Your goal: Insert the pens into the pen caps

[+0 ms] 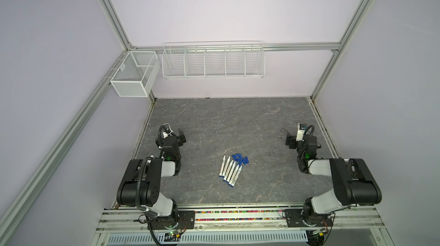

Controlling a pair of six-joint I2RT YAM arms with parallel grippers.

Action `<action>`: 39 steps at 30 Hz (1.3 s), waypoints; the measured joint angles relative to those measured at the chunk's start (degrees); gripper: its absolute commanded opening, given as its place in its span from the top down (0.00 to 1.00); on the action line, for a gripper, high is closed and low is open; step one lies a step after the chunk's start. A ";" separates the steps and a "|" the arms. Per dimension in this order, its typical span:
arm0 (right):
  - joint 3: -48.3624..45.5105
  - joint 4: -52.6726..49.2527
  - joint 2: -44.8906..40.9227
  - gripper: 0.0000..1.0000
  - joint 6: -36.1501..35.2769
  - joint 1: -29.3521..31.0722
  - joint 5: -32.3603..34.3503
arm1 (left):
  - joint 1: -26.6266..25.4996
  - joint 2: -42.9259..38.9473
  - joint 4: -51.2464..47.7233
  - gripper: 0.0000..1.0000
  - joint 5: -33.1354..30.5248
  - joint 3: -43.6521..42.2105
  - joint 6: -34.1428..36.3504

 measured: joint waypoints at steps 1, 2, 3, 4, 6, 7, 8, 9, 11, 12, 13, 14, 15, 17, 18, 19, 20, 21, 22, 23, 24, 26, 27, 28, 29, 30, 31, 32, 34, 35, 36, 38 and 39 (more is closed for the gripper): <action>0.00 0.02 0.00 0.12 0.00 0.00 0.00 | 0.00 0.00 0.00 0.01 0.00 0.00 0.00; 0.00 0.00 0.00 0.12 0.00 0.00 0.00 | 0.00 0.00 0.00 0.01 0.00 0.00 0.00; 0.00 0.02 0.00 0.12 0.00 0.00 0.00 | 0.00 0.00 0.00 0.01 0.00 0.00 0.00; 0.00 0.02 0.00 0.12 0.00 0.00 -0.02 | 0.00 0.00 0.00 0.01 0.00 0.00 0.00; 0.00 0.00 0.00 0.12 0.00 -0.02 -0.11 | 0.00 0.00 0.00 0.01 0.00 0.00 0.00; 0.00 0.02 0.00 0.12 0.00 -0.15 -0.46 | 0.00 0.00 0.00 0.01 0.00 0.00 0.00; 0.00 0.02 0.00 0.12 0.00 -0.42 -1.14 | 0.00 0.00 0.00 0.01 0.00 0.00 0.00; 0.00 0.00 0.00 0.12 0.02 -0.90 -2.08 | 0.00 0.00 0.00 0.01 0.00 0.00 0.00; 0.02 -0.22 0.00 0.12 0.00 -1.73 -3.93 | 0.00 0.00 0.00 0.01 0.00 0.00 0.00; 0.02 -0.33 0.00 0.12 0.00 -2.01 -4.55 | 0.00 0.00 0.00 0.01 0.00 0.00 0.00; 0.02 -0.39 0.00 0.12 0.00 -2.10 -5.01 | 0.00 0.00 -0.02 0.01 0.00 0.00 0.00; 0.02 -0.44 0.00 0.12 -0.02 -2.10 -5.55 | 0.00 0.00 -0.02 0.01 0.00 0.00 0.00; 0.02 -0.46 0.00 0.12 -0.02 -2.10 -6.01 | 0.00 0.00 0.00 0.01 0.00 0.00 0.00; 0.07 -0.59 0.00 0.12 -0.11 -2.10 -6.97 | 0.00 -0.31 -1.16 0.01 0.20 0.17 0.02; 0.22 -1.09 -0.07 0.12 -0.26 -2.10 -7.45 | 0.00 -1.27 -5.27 0.01 0.22 1.31 0.02; 0.79 -2.64 -0.42 0.12 -0.42 -2.10 -8.02 | 0.00 -2.29 -10.49 0.01 0.17 3.41 -0.07; 1.92 -5.64 -1.01 0.08 -0.55 -2.10 -8.63 | -0.02 -3.43 -17.31 0.01 -0.22 6.95 -0.44; 4.35 -10.78 -2.03 0.05 -0.70 -2.10 -9.35 | -0.09 -4.42 -23.65 0.01 -0.61 11.43 -1.16; 7.17 -15.28 -3.02 0.03 -0.79 -2.10 -10.08 | -0.24 -5.60 -28.76 0.01 -1.05 16.26 -2.03; 9.94 -18.53 -4.11 0.02 -0.39 -2.10 -10.69 | -0.39 -6.86 -31.41 0.01 -1.27 19.37 -2.86; 12.22 -20.55 -5.46 0.01 0.15 -2.01 -11.37 | -0.70 -8.70 -33.18 0.01 -1.29 21.66 -3.72; 14.97 -22.58 -9.22 0.01 1.97 -1.40 -11.85 | -1.84 -12.35 -36.22 0.01 -1.38 23.58 -5.90; 16.00 -24.15 -11.61 0.00 3.23 -0.55 -11.63 | -2.97 -13.92 -38.58 0.01 -1.46 24.17 -7.89; 16.98 -26.03 -13.77 0.00 4.42 0.74 -11.13 | -4.37 -14.97 -41.20 0.01 -1.42 24.61 -9.88; 17.81 -27.74 -15.26 0.00 5.20 1.99 -10.54 | -5.97 -15.58 -43.45 0.01 -1.27 24.74 -11.85; 18.91 -30.03 -16.79 0.00 6.19 3.63 -9.75 | -8.20 -15.98 -46.07 0.01 -0.96 24.70 -13.94; 20.06 -32.37 -17.94 0.00 7.10 5.22 -8.94 | -10.93 -16.24 -48.54 0.01 -0.70 24.37 -15.78; 21.05 -34.25 -18.58 0.00 7.80 6.36 -8.59 | -13.81 -16.48 -50.38 0.01 -0.33 23.71 -17.38; 23.76 -39.43 -19.23 0.00 9.16 7.98 -8.57 | -20.90 -17.46 -54.18 0.01 0.72 21.40 -20.94; 24.98 -41.68 -19.23 0.01 9.46 8.35 -8.57 | -24.11 -18.03 -55.67 0.01 1.25 20.15 -22.47; 26.05 -43.69 -19.23 0.02 9.73 8.76 -8.50 | -27.39 -18.69 -57.31 0.01 2.10 18.80 -24.09; 27.21 -46.42 -19.23 0.05 10.19 9.29 -8.07 | -32.41 -19.80 -60.37 0.01 3.43 16.79 -26.73; 27.89 -48.26 -19.04 0.05 10.62 9.42 -7.67 | -34.45 -20.39 -61.66 0.01 4.28 15.91 -28.11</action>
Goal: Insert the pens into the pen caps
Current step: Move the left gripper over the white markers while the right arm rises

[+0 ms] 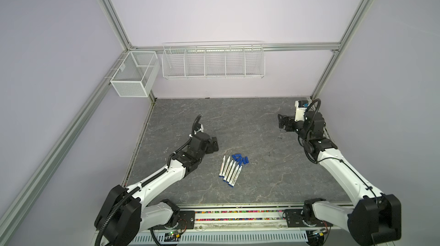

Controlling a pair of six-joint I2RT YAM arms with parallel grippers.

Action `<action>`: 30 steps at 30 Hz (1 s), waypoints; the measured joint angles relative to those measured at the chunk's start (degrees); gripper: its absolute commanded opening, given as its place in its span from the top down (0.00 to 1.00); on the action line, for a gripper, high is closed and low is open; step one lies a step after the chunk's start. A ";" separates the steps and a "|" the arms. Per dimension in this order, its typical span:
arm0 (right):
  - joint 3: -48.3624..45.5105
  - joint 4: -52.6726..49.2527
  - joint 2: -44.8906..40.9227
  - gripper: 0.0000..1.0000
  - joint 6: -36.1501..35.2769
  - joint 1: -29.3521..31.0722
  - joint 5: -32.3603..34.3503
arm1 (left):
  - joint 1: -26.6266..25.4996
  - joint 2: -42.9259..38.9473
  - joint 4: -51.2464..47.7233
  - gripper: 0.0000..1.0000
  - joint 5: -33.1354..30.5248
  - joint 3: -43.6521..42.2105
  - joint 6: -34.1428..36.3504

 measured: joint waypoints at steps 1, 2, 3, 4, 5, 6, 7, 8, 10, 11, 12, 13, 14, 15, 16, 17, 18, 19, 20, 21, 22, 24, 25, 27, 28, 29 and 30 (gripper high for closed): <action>0.68 -1.33 0.37 0.06 0.31 0.15 0.28 | -1.66 -0.55 -0.85 0.01 0.90 -0.81 -1.16; 1.33 -2.45 0.83 0.07 0.59 0.17 0.55 | -2.80 -1.03 -1.55 0.01 1.84 -1.44 -2.08; 2.16 -3.56 1.62 0.09 1.05 0.20 0.68 | -3.74 -1.40 -2.34 0.01 2.95 -1.92 -3.02; 2.89 -4.50 2.40 0.10 1.53 0.20 0.76 | -4.39 -1.57 -3.02 0.00 4.00 -2.21 -3.72; 3.39 -5.20 3.06 0.11 1.70 0.20 0.76 | -4.74 -1.55 -3.65 0.00 4.85 -2.25 -4.26; 3.74 -5.84 3.69 0.12 2.10 0.17 0.63 | -4.98 -1.44 -4.26 0.01 5.66 -2.25 -4.74; 3.93 -6.38 4.20 0.11 2.40 0.17 0.57 | -5.07 -1.25 -4.87 0.01 6.38 -2.25 -5.05; 4.07 -6.91 4.55 0.11 2.69 0.20 0.52 | -5.07 -0.98 -5.40 0.02 6.82 -2.21 -5.11; 4.28 -8.09 5.11 0.11 3.13 0.20 0.37 | -5.07 0.52 -7.06 0.04 7.89 -1.66 -5.03; 4.42 -8.63 5.22 0.12 3.19 0.20 0.37 | -5.07 1.42 -7.80 0.04 8.15 -1.18 -4.96; 4.50 -9.22 5.25 0.12 3.23 0.20 0.37 | -5.11 2.78 -8.83 0.05 8.48 -0.37 -4.85; 4.68 -9.77 5.25 0.12 3.32 0.20 0.39 | -5.18 4.35 -9.79 0.05 8.79 0.66 -4.63; 4.90 -10.12 5.25 0.11 3.34 0.20 0.39 | -5.29 5.81 -10.47 0.05 9.01 1.53 -4.61; 5.07 -10.34 5.25 0.11 3.34 0.20 0.42 | -5.40 6.99 -10.97 0.06 9.16 2.21 -4.59; 5.22 -10.47 5.22 0.12 3.34 0.20 0.48 | -5.57 8.17 -11.50 0.07 9.27 2.82 -4.55; 5.29 -10.51 5.22 0.11 3.34 0.20 0.63 | -5.79 9.14 -12.09 0.08 9.27 3.30 -4.57; 5.29 -10.60 5.22 0.12 3.34 0.20 0.66 | -6.05 9.86 -12.70 0.09 9.14 3.69 -4.61; 5.31 -10.82 5.22 0.12 3.34 0.20 0.74 | -6.32 10.49 -13.31 0.11 8.85 4.04 -4.68; 5.31 -11.13 5.22 0.12 3.34 0.20 0.83 | -6.49 10.97 -13.81 0.12 8.46 4.35 -4.72; 5.29 -11.32 5.22 0.12 3.34 0.20 0.83 | -6.58 11.28 -14.10 0.13 8.15 4.50 -4.87; 5.31 -11.52 5.22 0.12 3.34 0.20 0.85 | -6.75 11.52 -14.38 0.14 7.89 4.66 -4.96; 5.31 -11.87 5.22 0.12 3.34 0.20 0.85 | -6.80 11.89 -14.51 0.14 7.76 4.72 -5.09; 5.31 -12.04 5.22 0.12 3.34 0.20 0.85 | -6.86 12.15 -14.60 0.15 7.74 4.79 -5.09; 5.31 -12.39 5.22 0.12 3.34 0.20 0.85 | -6.93 12.96 -14.91 0.15 7.74 5.14 -5.09; 5.31 -12.52 5.22 0.12 3.34 0.20 0.85 | -7.06 13.57 -15.15 0.16 7.74 5.49 -5.09; 5.31 -12.61 5.22 0.12 3.34 0.20 0.85 | -7.19 14.10 -15.26 0.16 7.74 5.81 -5.07; 5.31 -12.66 5.22 0.12 3.34 0.20 0.87 | -7.30 14.53 -15.32 0.17 7.74 6.05 -5.07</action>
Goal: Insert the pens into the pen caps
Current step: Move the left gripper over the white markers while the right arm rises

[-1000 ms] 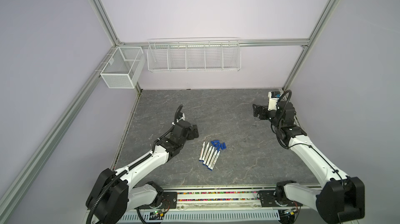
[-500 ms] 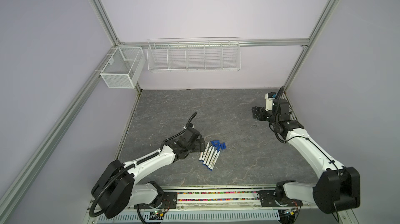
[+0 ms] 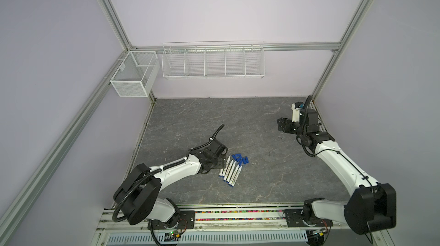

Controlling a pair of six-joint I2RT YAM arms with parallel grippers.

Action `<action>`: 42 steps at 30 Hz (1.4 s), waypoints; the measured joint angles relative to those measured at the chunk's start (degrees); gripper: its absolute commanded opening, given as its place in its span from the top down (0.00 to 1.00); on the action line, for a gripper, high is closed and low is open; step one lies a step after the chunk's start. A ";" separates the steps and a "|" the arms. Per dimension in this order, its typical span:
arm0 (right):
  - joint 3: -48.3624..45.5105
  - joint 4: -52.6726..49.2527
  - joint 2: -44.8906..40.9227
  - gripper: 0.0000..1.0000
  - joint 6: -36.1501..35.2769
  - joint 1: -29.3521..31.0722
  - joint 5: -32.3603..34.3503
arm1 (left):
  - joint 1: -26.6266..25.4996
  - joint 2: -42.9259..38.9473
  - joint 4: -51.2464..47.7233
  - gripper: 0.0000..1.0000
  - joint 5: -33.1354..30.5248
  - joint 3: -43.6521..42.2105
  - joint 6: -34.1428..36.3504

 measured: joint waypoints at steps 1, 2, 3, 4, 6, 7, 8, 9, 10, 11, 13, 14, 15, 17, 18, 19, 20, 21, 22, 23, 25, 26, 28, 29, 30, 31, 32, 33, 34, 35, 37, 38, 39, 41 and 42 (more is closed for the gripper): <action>0.00 0.00 0.00 0.12 0.00 0.00 0.02 | -0.13 0.57 -0.09 0.17 0.00 0.31 0.00; 0.00 0.00 0.00 0.12 0.00 0.00 0.09 | -0.22 1.16 -0.20 0.18 0.00 0.61 0.02; 0.00 0.00 0.00 0.12 0.00 0.00 0.17 | -0.26 1.73 -0.35 0.18 0.00 0.92 0.02; 0.00 0.00 0.00 0.12 0.00 0.00 0.20 | -0.33 2.27 -0.57 0.19 0.00 1.25 0.02; 0.00 0.00 0.00 0.12 0.00 0.00 0.22 | -0.44 3.30 -1.01 0.21 -0.09 1.88 0.04; 0.00 0.00 0.00 0.12 0.00 0.00 0.22 | -0.50 3.80 -1.33 0.23 -0.20 2.21 0.04; 0.00 0.00 0.02 0.12 0.00 0.00 0.22 | -0.55 4.31 -1.53 0.24 -0.24 2.54 0.07; 0.00 0.00 0.00 0.12 0.00 0.00 0.22 | -0.61 4.76 -1.68 0.26 -0.42 2.84 0.07; 0.00 -0.02 0.00 0.12 0.00 0.00 0.22 | -0.66 5.27 -1.92 0.27 -0.52 3.17 0.07; 0.00 -0.02 0.02 0.12 0.00 -0.02 0.24 | -0.70 5.75 -2.10 0.28 -0.68 3.43 0.09; 0.00 0.00 0.00 0.12 0.00 0.00 0.28 | -0.83 6.58 -2.69 0.28 -1.05 3.78 0.09; 0.00 -0.02 0.00 0.12 0.00 0.00 0.39 | -0.98 6.97 -3.02 0.28 -1.14 3.89 0.15; 0.00 -0.02 0.00 0.12 0.00 0.00 0.39 | -1.09 7.26 -3.30 0.29 -1.22 3.98 0.17; 0.00 -0.02 0.00 0.12 0.00 0.00 0.42 | -1.38 7.89 -4.13 0.31 -1.31 4.20 0.26; 0.00 -0.02 0.02 0.12 0.00 0.00 0.44 | -1.49 8.15 -4.48 0.33 -1.31 4.24 0.31; 0.00 -0.02 0.00 0.12 0.00 0.00 0.46 | -1.57 8.46 -4.87 0.37 -1.31 4.26 0.46; 0.00 -0.02 0.02 0.12 0.00 0.00 0.48 | -1.62 8.76 -5.22 0.40 -1.31 4.26 0.59; 0.00 -0.02 0.02 0.12 0.00 0.00 0.59 | -1.73 8.92 -5.46 0.43 -1.53 4.35 0.59; 0.00 0.00 0.02 0.12 0.00 0.00 0.59 | -1.73 8.98 -5.81 0.48 -1.51 4.48 0.68; 0.00 -0.02 0.02 0.12 0.00 0.00 0.61 | -1.70 9.03 -6.19 0.52 -1.55 4.55 0.76; 0.00 -0.02 0.02 0.12 0.00 0.00 0.68 | -1.70 9.05 -6.78 0.58 -1.73 4.55 0.61; 0.00 -0.02 0.02 0.12 0.00 0.00 0.83 | -1.73 9.05 -6.97 0.60 -1.75 4.55 0.50; 0.00 -0.02 0.02 0.12 0.00 0.00 1.01 | -1.70 9.01 -7.15 0.65 -1.73 4.55 0.26; 0.00 -0.02 0.02 0.12 0.00 0.00 1.09 | -1.70 8.98 -7.26 0.69 -1.75 4.52 0.11; 0.00 -0.02 0.02 0.12 0.00 0.00 1.20 | -1.70 8.96 -7.34 0.71 -1.75 4.50 -0.09; 0.00 -0.02 0.02 0.12 0.00 0.00 1.29 | -1.73 8.92 -7.41 0.74 -1.84 4.46 -0.22; 0.00 -0.04 0.02 0.12 0.02 -0.02 1.33 | -1.70 8.87 -7.48 0.76 -1.86 4.44 -0.31; 0.00 -0.04 0.02 0.12 0.02 0.00 1.38 | -1.70 8.85 -7.48 0.79 -1.95 4.37 -0.42; 0.00 -0.11 0.02 0.12 0.04 -0.02 1.44 | -1.70 8.83 -7.50 0.82 -1.97 4.35 -0.52; 0.00 -0.17 0.02 0.12 0.22 -0.02 1.44 | -1.70 8.83 -7.50 0.85 -2.03 4.35 -0.52; 0.00 -0.24 0.02 0.12 0.70 0.00 1.27 | -1.70 8.76 -7.48 0.90 -2.19 4.35 -0.57; 0.00 -0.24 0.02 0.13 1.01 0.02 1.09 | -1.70 8.68 -7.48 0.93 -2.19 4.35 -0.50; 0.00 -0.26 0.02 0.14 1.40 0.11 0.94 | -1.70 8.50 -7.45 0.96 -2.16 4.33 -0.37; 0.00 -0.39 0.07 0.14 2.62 0.94 0.44 | -1.70 8.04 -6.43 1.00 -1.77 3.89 0.00; 0.00 -0.46 0.17 0.14 3.10 1.92 0.11 | -1.73 7.50 -5.70 1.00 -1.57 3.50 0.07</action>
